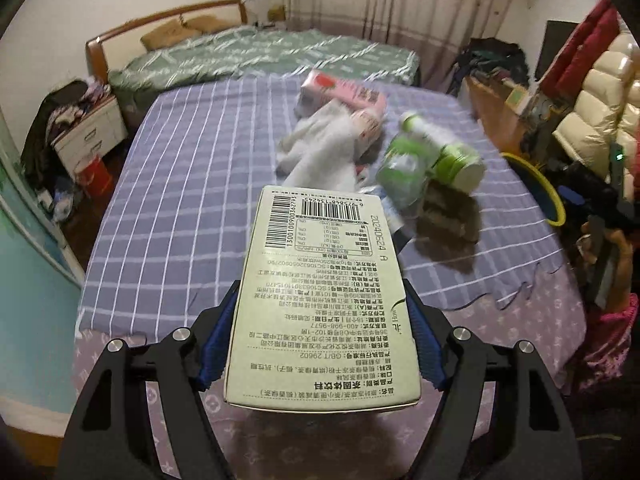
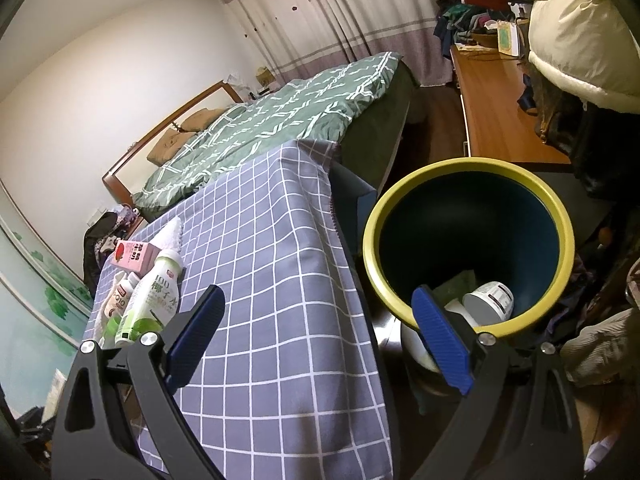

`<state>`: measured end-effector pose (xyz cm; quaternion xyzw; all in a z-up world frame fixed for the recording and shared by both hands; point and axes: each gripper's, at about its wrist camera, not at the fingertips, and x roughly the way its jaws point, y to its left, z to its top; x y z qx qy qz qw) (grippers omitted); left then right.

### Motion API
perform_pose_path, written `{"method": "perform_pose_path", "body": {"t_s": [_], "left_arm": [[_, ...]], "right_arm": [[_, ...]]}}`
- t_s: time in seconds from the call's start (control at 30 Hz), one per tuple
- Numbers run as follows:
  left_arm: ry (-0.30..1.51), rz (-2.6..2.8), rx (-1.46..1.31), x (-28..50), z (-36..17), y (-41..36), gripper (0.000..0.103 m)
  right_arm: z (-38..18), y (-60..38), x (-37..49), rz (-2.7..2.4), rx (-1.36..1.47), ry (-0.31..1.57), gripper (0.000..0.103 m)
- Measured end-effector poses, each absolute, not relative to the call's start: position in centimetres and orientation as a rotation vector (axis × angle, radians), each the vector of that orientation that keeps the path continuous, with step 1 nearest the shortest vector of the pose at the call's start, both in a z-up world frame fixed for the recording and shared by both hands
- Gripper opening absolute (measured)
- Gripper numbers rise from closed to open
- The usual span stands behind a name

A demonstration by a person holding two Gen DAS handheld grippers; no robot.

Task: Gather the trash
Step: 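Grasp the cardboard box with the left gripper, then carry the white cardboard box over the yellow bin and open the left gripper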

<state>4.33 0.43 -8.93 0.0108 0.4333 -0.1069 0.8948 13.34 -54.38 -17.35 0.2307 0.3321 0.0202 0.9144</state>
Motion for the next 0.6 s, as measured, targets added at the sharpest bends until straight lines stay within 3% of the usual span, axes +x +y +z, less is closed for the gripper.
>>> {"method": "perform_pose_path", "body": {"t_s": [0.27, 0.6], "left_arm": [[0.804, -0.417, 0.047, 7.7, -5.0, -5.8, 0.074], [0.772, -0.676, 0.123, 14.4, -3.4, -22.2, 0.074]], "right_arm": [[-17.0, -55.9, 11.7, 0.015, 0.472, 0.666, 0.09], [-16.6, -60.5, 8.4, -0.143, 0.441, 0.615, 0.09]]}}
